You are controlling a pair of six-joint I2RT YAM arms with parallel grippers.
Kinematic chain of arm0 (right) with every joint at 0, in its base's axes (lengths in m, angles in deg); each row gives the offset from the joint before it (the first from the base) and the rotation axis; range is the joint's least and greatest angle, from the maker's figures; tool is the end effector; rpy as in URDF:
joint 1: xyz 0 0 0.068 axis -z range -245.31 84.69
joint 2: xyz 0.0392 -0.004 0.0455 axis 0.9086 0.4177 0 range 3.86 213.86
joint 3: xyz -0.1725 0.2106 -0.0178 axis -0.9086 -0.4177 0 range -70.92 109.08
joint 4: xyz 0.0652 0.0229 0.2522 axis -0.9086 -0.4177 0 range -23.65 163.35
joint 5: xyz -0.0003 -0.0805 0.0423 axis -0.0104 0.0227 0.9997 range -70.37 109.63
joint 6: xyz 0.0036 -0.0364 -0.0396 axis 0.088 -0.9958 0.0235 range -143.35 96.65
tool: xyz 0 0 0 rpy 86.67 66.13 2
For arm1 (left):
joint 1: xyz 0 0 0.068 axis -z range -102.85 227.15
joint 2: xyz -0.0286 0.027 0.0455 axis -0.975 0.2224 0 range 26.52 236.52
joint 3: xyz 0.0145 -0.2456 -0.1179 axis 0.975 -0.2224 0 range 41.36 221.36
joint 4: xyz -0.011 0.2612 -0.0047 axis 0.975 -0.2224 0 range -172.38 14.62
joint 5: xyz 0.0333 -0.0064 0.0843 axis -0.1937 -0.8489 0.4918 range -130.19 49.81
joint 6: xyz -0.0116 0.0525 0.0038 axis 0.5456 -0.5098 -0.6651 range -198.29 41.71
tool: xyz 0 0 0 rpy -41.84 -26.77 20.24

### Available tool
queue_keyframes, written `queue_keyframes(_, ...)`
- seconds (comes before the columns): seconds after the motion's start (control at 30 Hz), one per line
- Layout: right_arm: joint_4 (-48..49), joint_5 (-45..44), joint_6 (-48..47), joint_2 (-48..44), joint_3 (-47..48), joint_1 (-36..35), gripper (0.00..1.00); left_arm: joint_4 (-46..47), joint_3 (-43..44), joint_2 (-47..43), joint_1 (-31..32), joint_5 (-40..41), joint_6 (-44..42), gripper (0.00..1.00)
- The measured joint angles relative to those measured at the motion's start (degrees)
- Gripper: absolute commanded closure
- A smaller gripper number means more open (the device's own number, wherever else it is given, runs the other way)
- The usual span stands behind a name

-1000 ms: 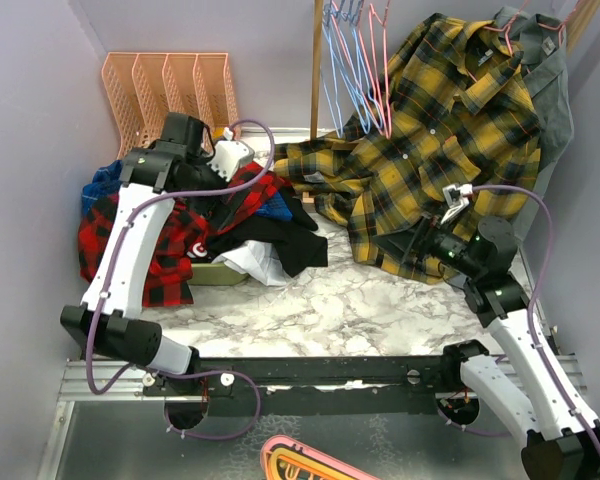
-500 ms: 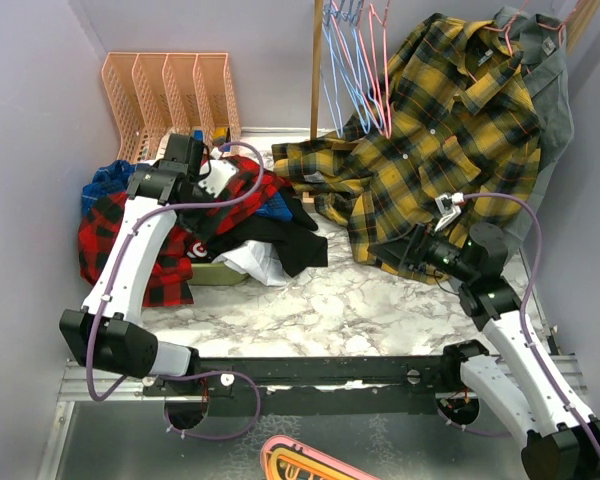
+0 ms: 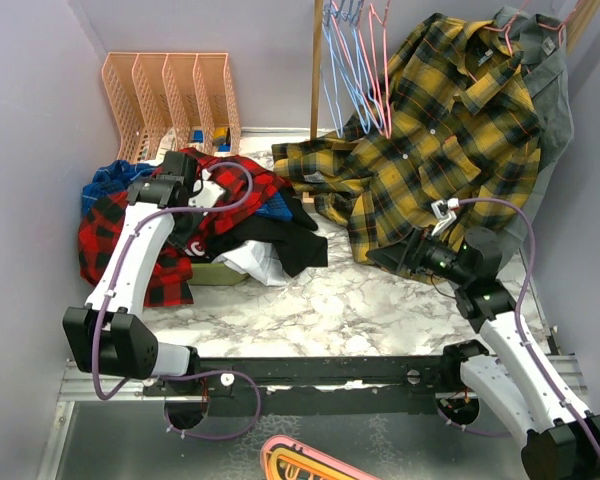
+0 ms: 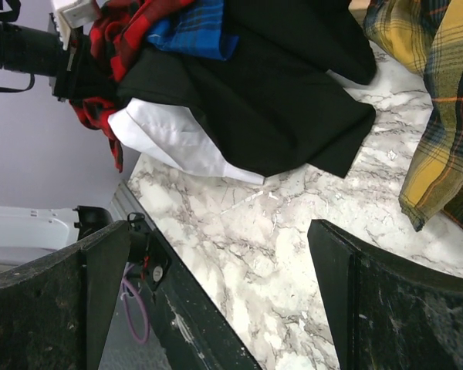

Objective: Place the shirt on the hanger

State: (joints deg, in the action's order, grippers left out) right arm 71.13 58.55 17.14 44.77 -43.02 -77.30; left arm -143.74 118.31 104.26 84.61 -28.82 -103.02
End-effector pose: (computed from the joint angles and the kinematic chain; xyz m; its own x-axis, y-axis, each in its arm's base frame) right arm 0.1625 0.0575 0.2630 -0.6854 0.3710 -0.6266 -0.4069 0.5186 0.7520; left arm 0.2473 -0.0252 0.3264 -0.8175 0.5206 -0.2462 0.4400 0.8405 0.3162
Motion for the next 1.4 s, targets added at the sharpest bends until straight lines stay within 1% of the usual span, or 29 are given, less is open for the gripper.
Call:
queue_keyframes(0.07, 0.11, 0.00, 0.15, -0.22, 0.00, 0.00, 0.01, -0.46, 0.63, 0.68, -0.11, -0.46, -0.13, 1.00)
queue_keyframes(0.13, 0.09, 0.00, 0.20, -0.70, 0.00, 0.00, 0.01, -1.51, 3.10, 1.60, -0.11, -1.40, -0.52, 1.00)
queue_keyframes(0.23, 0.07, 0.20, 0.20, -1.31, 0.00, 0.00, 0.00, -3.39, 9.97, 2.69, -0.13, -3.48, -1.79, 1.00)
queue_keyframes(0.33, 0.15, 1.97, 0.15, -1.31, 0.17, 0.00, 0.05, -5.49, 20.33, 3.10, -0.13, -7.63, -4.04, 1.00)
queue_keyframes(0.43, 1.95, 6.60, 0.09, -0.70, 1.62, -0.09, 0.06, -6.32, 32.94, 2.60, -0.24, -14.40, -5.92, 1.00)
queue_keyframes(0.53, 3.17, 8.96, -1.66, 1.81, 7.78, -1.27, 0.07, -5.75, 42.29, 0.87, -0.22, -21.59, -6.71, 1.00)
queue_keyframes(0.57, 3.13, 8.90, -3.10, 3.10, 10.82, -2.08, 0.10, -5.68, 44.39, 0.09, -0.22, -24.02, -6.78, 1.00)
queue_keyframes(0.63, 2.97, 6.97, -7.04, 6.67, 18.62, -4.87, 0.11, -5.68, 46.99, -1.55, -0.22, -28.28, -6.95, 1.00)
queue_keyframes(0.7, 3.56, 3.15, -11.98, 11.08, 25.92, -9.25, 0.10, -5.92, 47.56, -3.15, -0.22, -31.91, -7.26, 1.00)
queue_keyframes(0.73, 3.69, 0.13, -15.21, 14.01, 29.62, -12.63, 0.10, -6.29, 47.54, -3.63, -0.22, -33.18, -7.41, 1.00)
queue_keyframes(0.83, 5.01, -5.60, -22.62, 20.76, 35.19, -20.11, 0.07, -7.19, 46.99, -4.72, -0.22, -36.22, -7.87, 1.00)
queue_keyframes(0.9, 7.82, -8.33, -26.82, 25.92, 36.94, -24.39, 0.06, -7.30, 46.53, -4.76, -0.22, -37.11, -8.04, 1.00)
queue_keyframes(0.97, 10.47, -9.57, -29.46, 30.29, 36.76, -26.71, 0.05, -7.41, 46.07, -4.76, -0.22, -37.55, -8.11, 1.00)
queue_keyframes(1.0, 11.74, -9.81, -30.32, 31.87, 36.57, -27.17, 0.01, -7.48, 45.92, -4.79, -0.22, -37.64, -8.17, 1.00)
queue_keyframes(1.07, 14.49, -9.92, -31.71, 36.00, 36.79, -27.91, 0.01, -7.61, 45.55, -5.05, -0.22, -37.73, -8.24, 1.00)
queue_keyframes(1.17, 14.23, -10.01, -34.84, 42.10, 41.55, -29.92, 0.01, -7.72, 44.76, -5.84, -0.22, -37.77, -8.31, 1.00)
queue_keyframes(1.23, 14.38, -11.10, -38.34, 46.60, 46.23, -33.33, 0.01, -7.76, 44.44, -6.43, -0.22, -37.79, -8.31, 1.00)
queue_keyframes(1.33, 15.89, -11.41, -40.96, 50.42, 48.72, -37.57, 0.01, -7.96, 43.63, -7.10, -0.22, -38.01, -8.33, 1.00)
queue_keyframes(1.4, 16.79, -11.39, -41.13, 52.46, 49.57, -38.75, 0.01, -8.07, 42.75, -7.54, -0.22, -38.10, -8.33, 1.00)
